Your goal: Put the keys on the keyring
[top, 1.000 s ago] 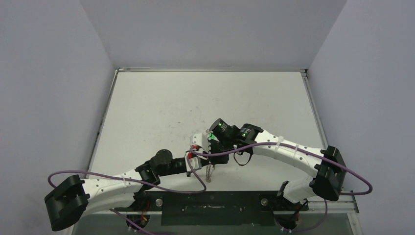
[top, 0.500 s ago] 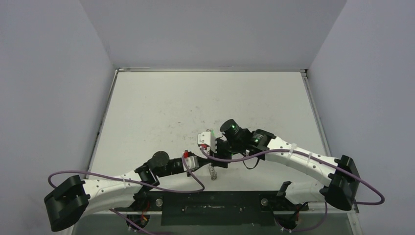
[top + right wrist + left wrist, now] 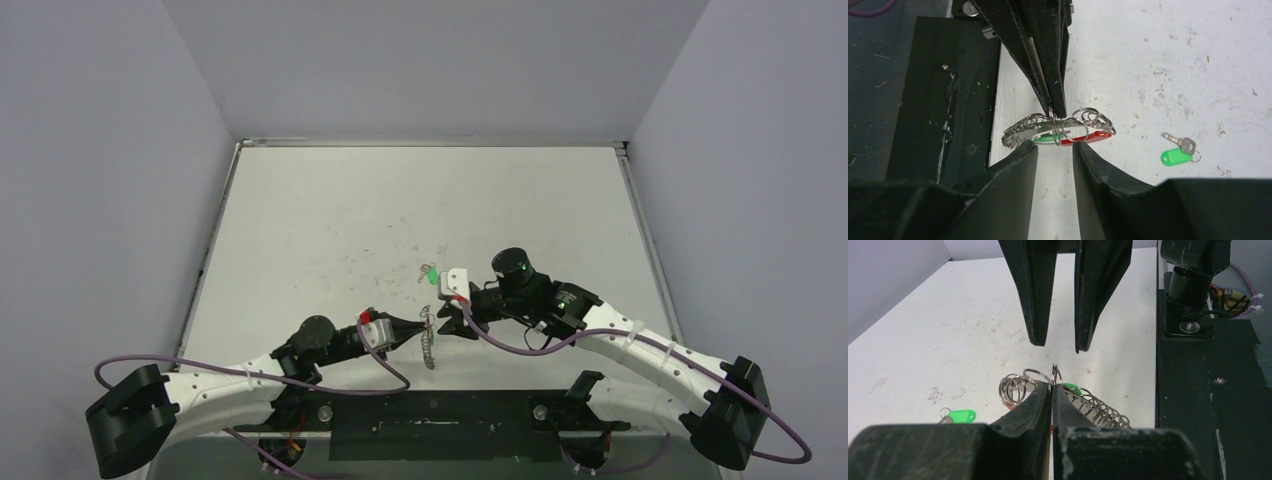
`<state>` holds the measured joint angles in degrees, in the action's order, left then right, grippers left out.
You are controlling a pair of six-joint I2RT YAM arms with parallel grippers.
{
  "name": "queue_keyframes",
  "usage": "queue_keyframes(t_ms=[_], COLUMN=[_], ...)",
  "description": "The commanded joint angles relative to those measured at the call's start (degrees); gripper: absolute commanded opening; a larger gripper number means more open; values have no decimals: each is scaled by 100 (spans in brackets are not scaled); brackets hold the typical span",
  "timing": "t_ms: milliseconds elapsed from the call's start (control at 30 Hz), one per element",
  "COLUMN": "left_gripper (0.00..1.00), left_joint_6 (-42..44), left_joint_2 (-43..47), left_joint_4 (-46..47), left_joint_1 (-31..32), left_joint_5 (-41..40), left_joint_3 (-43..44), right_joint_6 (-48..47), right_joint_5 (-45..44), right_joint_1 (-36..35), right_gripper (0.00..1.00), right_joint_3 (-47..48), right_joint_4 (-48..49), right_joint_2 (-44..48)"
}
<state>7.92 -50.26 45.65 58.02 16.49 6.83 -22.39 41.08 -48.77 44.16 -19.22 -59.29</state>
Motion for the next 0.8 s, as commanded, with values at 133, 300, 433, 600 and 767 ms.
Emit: queue_keyframes(t_ms=[133, 300, 433, 600, 767], left_gripper=[0, 0, 0, 0, 0], left_joint_6=[-186, -198, -210, -207, -217], left_joint_2=[210, 218, 217, 214, 200], left_joint_4=[651, 648, 647, 647, 646], left_joint_1=[16, 17, 21, 16, 16], left_joint_5=[-102, -112, -98, -97, -105], left_joint_3=[-24, -35, -33, -24, -14], right_joint_6=[-29, 178, 320, 332, 284], right_joint_5=[672, 445, 491, 625, 739], right_joint_1=[8, 8, 2, -12, -9], right_gripper=[25, 26, 27, 27, 24], right_joint_3=[-257, -277, -277, -290, -320], right_joint_4=[1009, 1242, 1446, 1510, 1476], right_joint_2=[162, 8, -114, -241, -344])
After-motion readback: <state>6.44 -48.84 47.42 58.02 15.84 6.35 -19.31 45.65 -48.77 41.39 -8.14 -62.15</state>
